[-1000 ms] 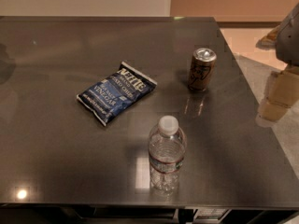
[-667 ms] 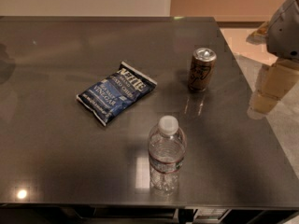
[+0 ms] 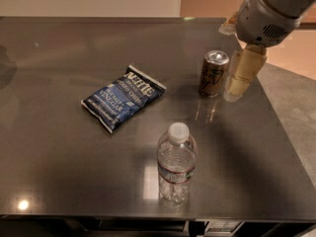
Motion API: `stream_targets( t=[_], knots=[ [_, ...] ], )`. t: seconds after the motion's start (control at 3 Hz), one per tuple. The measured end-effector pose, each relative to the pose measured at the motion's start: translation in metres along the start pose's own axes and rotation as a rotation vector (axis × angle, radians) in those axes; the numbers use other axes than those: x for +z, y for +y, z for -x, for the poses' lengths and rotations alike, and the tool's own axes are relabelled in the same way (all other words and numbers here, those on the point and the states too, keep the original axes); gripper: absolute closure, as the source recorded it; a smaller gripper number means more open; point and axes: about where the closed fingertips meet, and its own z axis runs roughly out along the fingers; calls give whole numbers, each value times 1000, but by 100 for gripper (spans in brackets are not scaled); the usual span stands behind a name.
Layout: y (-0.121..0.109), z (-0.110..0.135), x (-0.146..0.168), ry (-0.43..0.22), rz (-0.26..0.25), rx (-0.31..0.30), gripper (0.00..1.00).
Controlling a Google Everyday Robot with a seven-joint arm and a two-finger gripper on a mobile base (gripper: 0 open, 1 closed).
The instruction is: Move blue chip bag near water bottle
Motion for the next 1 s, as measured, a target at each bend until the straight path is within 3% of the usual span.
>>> stream_targets(
  t=[0.67, 1.0],
  knots=[
    [-44, 59, 54, -52, 58, -134, 0],
    [-52, 85, 85, -59, 87, -198, 0]
  ],
)
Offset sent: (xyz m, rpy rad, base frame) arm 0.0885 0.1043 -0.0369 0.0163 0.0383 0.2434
